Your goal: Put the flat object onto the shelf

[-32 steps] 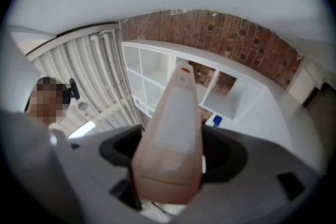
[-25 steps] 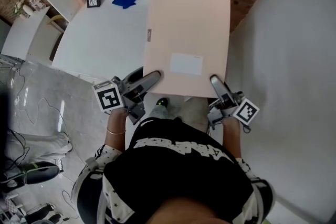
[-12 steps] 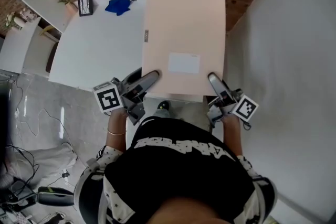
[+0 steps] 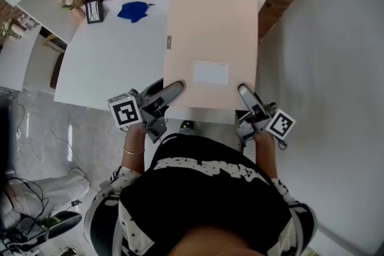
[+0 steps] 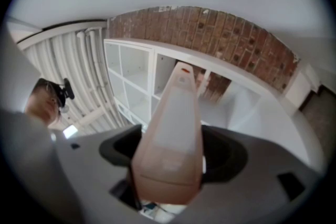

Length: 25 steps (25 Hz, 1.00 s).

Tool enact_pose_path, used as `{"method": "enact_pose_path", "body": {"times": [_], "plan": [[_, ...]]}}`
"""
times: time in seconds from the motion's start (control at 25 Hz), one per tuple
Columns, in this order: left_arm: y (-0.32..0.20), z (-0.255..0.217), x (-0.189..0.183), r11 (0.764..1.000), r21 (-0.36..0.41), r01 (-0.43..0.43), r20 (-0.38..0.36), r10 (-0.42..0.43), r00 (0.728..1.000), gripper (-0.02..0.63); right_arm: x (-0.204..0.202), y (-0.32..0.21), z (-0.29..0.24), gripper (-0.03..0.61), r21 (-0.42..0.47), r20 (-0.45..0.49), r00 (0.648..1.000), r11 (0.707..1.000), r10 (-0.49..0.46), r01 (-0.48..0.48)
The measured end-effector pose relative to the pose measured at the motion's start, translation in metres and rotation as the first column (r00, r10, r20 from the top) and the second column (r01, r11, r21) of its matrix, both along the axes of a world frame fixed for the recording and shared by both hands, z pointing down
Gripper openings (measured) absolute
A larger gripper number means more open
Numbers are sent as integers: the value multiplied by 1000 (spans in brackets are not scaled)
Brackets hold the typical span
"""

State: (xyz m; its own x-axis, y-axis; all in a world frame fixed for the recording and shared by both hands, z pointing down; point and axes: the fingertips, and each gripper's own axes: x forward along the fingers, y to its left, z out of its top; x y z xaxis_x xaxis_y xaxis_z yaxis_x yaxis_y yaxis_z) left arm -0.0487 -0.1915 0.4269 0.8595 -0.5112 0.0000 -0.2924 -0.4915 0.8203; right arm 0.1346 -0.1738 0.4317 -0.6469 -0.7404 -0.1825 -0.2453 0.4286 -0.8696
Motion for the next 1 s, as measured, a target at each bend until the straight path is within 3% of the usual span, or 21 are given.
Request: {"method": "enact_pose_path", "body": {"times": [0.44,0.76,1.0], "plan": [[-15,2,4,999,-10,-45,-55,45,998,350,-1,-9,1,371,-14,-20,999,999,28,-29],[-21,9,3,998,-43,-42,-18,41,999,350,2,-12,3,371,-39,-12,998,998,54,-54],[-32,7,8,996,-72,-46,-71,41,997,350,4,-24,4,371,-59,-4,998,997,58,-58]]}}
